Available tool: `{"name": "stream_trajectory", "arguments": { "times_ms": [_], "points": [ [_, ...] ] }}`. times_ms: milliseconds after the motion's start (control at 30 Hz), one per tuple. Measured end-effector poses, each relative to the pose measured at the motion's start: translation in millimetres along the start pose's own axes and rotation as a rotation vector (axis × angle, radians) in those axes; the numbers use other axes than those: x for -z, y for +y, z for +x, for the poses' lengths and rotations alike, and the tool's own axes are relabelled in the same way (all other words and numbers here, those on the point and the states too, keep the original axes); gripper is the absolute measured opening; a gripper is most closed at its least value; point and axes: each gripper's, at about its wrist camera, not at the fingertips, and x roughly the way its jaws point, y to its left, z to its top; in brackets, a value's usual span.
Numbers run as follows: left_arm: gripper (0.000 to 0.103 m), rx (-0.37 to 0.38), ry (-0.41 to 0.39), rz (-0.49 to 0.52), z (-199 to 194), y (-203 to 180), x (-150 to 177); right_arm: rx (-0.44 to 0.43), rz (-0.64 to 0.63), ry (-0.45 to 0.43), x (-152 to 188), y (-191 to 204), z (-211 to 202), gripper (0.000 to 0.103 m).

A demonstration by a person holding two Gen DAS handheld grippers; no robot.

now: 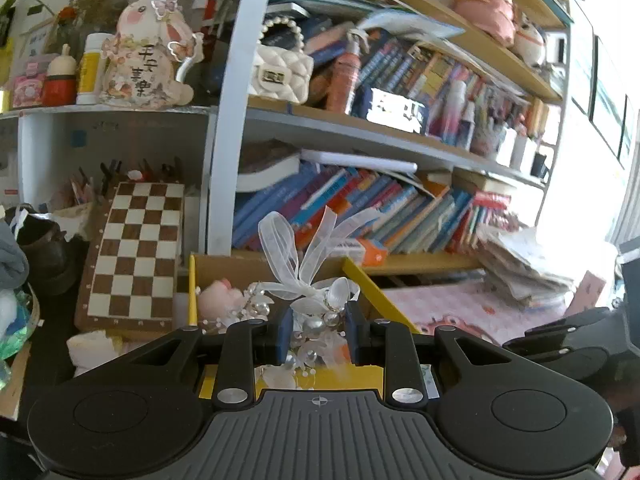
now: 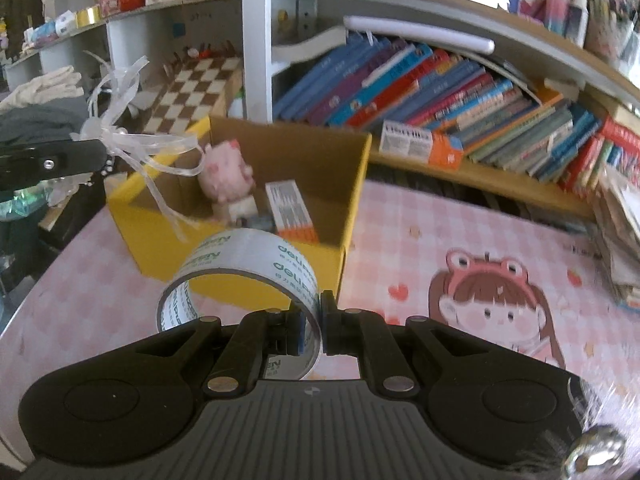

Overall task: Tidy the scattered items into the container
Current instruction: 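Carry the pearl decoration and tape roll with both tools over the yellow box, then lower both items into the yellow box and open both tools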

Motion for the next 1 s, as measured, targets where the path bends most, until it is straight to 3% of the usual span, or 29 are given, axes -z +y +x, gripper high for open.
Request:
{"name": "stream_trajectory", "arguments": {
  "times_ms": [367, 733, 1000],
  "points": [
    [0.026, 0.010, -0.009, -0.017, 37, 12, -8, 0.015, -0.018, -0.053, -42, -3, 21, 0.007],
    [0.026, -0.008, 0.029, -0.013, 78, 28, -9, 0.018, -0.031, -0.080, -80, -7, 59, 0.008],
    [0.026, -0.037, 0.101, 0.015, 102, 32, 3, 0.044, -0.051, -0.079, -97, -10, 88, 0.008]
  ]
}}
